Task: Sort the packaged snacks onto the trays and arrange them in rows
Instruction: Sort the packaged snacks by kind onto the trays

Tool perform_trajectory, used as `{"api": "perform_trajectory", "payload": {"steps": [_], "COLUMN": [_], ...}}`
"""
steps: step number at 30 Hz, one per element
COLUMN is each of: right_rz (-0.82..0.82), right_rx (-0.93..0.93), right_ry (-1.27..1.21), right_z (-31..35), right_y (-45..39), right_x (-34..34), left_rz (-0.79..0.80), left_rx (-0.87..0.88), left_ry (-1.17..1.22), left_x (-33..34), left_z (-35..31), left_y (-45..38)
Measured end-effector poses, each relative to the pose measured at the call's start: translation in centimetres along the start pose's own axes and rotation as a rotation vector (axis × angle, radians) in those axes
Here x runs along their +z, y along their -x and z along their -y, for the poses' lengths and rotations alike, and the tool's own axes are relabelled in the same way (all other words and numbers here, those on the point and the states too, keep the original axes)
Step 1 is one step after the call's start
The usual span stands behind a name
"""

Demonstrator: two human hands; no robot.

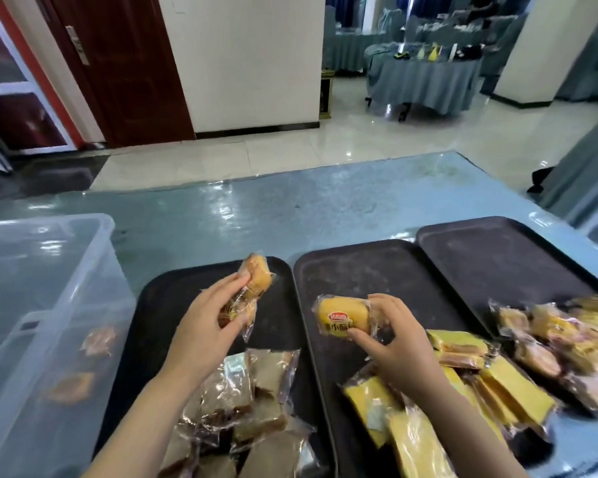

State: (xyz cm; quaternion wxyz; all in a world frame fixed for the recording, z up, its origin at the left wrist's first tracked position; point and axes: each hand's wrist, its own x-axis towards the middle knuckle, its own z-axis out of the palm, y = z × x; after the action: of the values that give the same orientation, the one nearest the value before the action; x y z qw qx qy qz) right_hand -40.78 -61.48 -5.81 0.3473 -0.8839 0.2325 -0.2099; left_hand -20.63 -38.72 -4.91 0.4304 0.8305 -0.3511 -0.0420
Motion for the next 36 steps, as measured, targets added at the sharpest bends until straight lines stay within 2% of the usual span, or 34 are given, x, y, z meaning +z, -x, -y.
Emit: {"api": "perform_trajectory", "payload": {"steps": [6, 16, 24, 28, 32, 34, 36], "right_rz": [-0.036, 0.101, 0.054, 0.055, 0.215, 0.274, 0.22], "right_rx": [0.054, 0.056, 0.104, 0.187, 0.275, 0.35, 0.399], "right_ry": [-0.011, -0.086, 0.004, 0.115, 0.37, 0.375, 0.35], "right_z": [-7.9, -24.6, -34.6, -39.2, -42.4, -43.1, -43.1], "right_y": [-2.5, -2.4, -1.4, -1.3, -1.2, -1.3, -1.5], "right_x": [-6.0, -21.1, -32.0, -34.7, -34.9, -34.3, -33.8], "left_rz": [0.056, 0.104, 0.262, 0.395, 0.48, 0.49, 0.493], "left_rx": [-0.039, -0.129, -0.065, 0.03, 0.08, 0.084, 0.089], "left_ry": [0.019, 0.089, 0.006, -0.076, -0.166, -0.182, -0.215], "left_x": [7.7, 28.1, 39.4, 44.2, 48.3, 49.9, 51.2], "left_z": [-3.9, -15.7, -24.1, -26.6, -28.5, -29.1, -29.3], "left_y": [-2.3, -2.7, -2.6, -3.6, -4.8, -5.3, -5.5]}}
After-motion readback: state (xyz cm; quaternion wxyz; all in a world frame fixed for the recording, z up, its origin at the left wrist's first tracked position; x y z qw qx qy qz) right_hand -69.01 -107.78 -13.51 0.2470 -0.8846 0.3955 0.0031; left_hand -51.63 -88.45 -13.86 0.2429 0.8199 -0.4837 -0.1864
